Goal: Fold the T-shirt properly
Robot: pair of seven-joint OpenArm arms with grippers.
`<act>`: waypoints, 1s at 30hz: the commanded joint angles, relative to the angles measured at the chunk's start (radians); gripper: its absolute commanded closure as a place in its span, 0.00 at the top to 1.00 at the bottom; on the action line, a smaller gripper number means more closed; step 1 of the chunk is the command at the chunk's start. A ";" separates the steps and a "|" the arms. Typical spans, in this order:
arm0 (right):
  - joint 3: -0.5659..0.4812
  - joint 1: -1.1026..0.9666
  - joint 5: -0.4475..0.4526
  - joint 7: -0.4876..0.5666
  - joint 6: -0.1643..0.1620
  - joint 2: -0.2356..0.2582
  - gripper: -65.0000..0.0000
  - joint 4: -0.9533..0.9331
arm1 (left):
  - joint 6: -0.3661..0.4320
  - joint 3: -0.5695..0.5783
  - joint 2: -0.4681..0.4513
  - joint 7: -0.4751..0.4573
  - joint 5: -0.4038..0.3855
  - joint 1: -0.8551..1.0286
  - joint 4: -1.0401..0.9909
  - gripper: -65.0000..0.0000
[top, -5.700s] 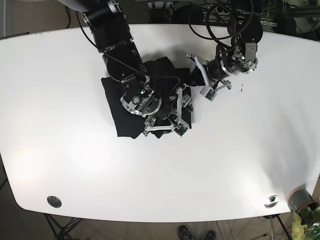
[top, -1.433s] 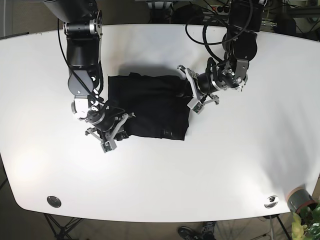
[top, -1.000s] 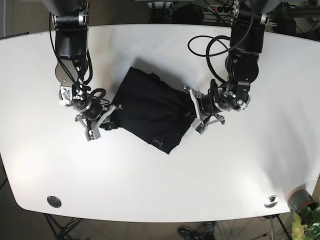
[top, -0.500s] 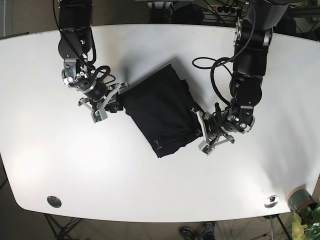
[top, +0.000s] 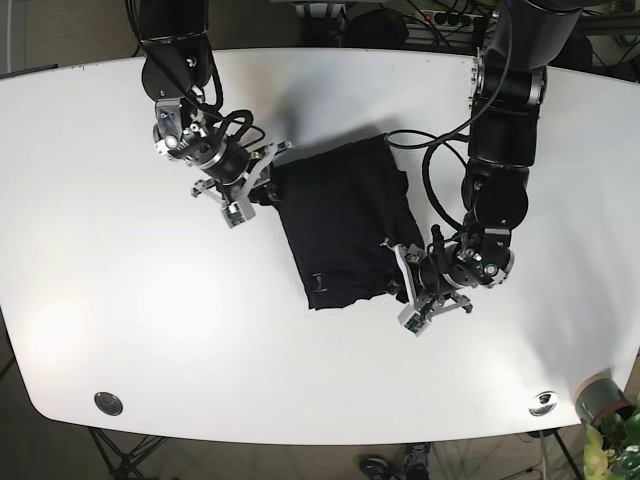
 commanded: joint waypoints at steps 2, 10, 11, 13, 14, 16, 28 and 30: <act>-0.090 -0.009 0.021 0.025 0.008 -0.001 0.18 0.046 | 0.002 -0.008 -0.003 -0.022 -0.015 -0.032 0.096 0.21; -0.188 -0.024 0.030 0.025 -0.015 -0.004 0.18 0.075 | 0.057 -0.010 -0.003 -0.020 -0.012 0.036 0.245 0.21; -0.196 -0.024 0.030 0.025 -0.023 -0.004 0.18 0.077 | 0.091 -0.007 -0.003 -0.020 -0.012 0.045 0.262 0.22; -0.193 -0.023 0.030 0.025 -0.026 -0.004 0.18 0.087 | 0.152 -0.005 -0.003 -0.020 -0.012 0.071 0.294 0.22; -0.187 -0.023 0.030 0.025 -0.028 -0.004 0.18 0.093 | 0.178 -0.004 -0.002 -0.020 -0.012 0.082 0.309 0.23; -0.167 -0.023 0.030 0.025 -0.028 0.001 0.18 0.104 | 0.230 0.004 0.014 -0.022 -0.012 0.106 0.335 0.31; -0.124 -0.001 0.030 0.025 -0.023 0.004 0.18 0.112 | 0.416 0.064 0.098 -0.127 -0.001 0.257 0.431 0.58; -0.124 -0.001 0.030 0.025 -0.024 0.004 0.18 0.112 | 0.460 0.097 0.103 -0.177 0.034 0.281 0.421 0.58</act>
